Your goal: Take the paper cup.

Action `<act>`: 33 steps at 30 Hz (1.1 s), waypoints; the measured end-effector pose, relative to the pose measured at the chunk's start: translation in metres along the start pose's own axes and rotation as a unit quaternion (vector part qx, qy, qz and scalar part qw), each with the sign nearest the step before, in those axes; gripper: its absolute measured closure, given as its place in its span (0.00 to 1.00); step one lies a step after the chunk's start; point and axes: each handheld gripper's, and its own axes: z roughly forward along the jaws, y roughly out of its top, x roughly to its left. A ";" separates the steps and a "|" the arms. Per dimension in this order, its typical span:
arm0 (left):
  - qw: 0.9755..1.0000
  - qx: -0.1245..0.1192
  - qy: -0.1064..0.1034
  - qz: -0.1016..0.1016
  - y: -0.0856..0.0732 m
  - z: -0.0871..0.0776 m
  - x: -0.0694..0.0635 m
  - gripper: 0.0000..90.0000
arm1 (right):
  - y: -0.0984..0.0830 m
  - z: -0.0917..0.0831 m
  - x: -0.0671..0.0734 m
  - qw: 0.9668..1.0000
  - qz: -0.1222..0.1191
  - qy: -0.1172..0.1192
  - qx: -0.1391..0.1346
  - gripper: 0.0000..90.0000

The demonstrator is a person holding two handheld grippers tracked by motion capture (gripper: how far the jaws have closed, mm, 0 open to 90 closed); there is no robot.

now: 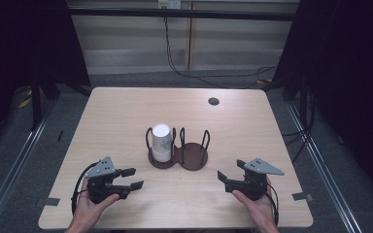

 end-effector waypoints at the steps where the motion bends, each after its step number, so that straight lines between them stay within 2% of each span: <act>1: 1.000 0.000 -0.005 -0.006 0.000 0.000 0.000 0.44 | 0.000 0.000 0.000 1.000 0.000 0.005 -0.001 0.17; 3: 1.000 0.006 -0.011 -0.011 0.002 0.000 0.000 0.40 | 0.001 -0.001 0.001 1.000 -0.007 0.017 0.002 0.20; 5: 1.000 0.001 -0.019 -0.013 0.005 -0.001 -0.003 0.40 | 0.002 -0.002 0.001 1.000 -0.009 0.016 -0.002 0.20; 7: 1.000 0.002 -0.016 -0.001 0.010 -0.001 -0.007 0.36 | 0.002 -0.003 -0.001 1.000 -0.004 0.024 -0.005 0.20; 12: 1.000 0.000 -0.017 0.009 0.021 0.000 -0.009 0.33 | 0.001 -0.004 -0.003 0.999 0.000 0.033 -0.003 0.20; 15: 1.000 -0.001 -0.019 0.019 0.028 0.000 -0.011 0.31 | 0.001 -0.003 -0.001 1.000 -0.004 0.027 0.001 0.20; 18: 0.999 -0.004 -0.020 0.027 0.036 0.000 -0.013 0.28 | 0.001 -0.003 0.000 0.999 -0.003 0.034 0.007 0.18; 19: 0.999 -0.005 -0.012 0.031 0.038 0.000 -0.013 0.28 | 0.001 -0.003 0.000 0.999 -0.002 0.034 0.006 0.18; 21: 0.999 -0.011 -0.007 0.030 0.041 0.000 -0.012 0.27 | 0.002 -0.004 0.001 0.999 -0.005 0.035 0.002 0.19; 26: 1.000 0.002 0.000 0.031 0.046 0.001 -0.005 0.27 | 0.004 -0.005 0.001 0.998 -0.005 0.055 0.003 0.18; 28: 1.000 -0.003 -0.001 0.027 0.049 -0.001 -0.001 0.27 | 0.003 -0.006 0.002 0.998 -0.006 0.059 0.005 0.17; 31: 1.000 -0.004 -0.010 0.023 0.057 -0.001 0.005 0.29 | 0.002 -0.009 0.004 0.998 -0.010 0.056 -0.004 0.25; 33: 1.000 -0.002 -0.003 0.025 0.063 0.002 0.009 0.28 | 0.003 -0.012 0.005 0.998 -0.010 0.060 -0.011 0.25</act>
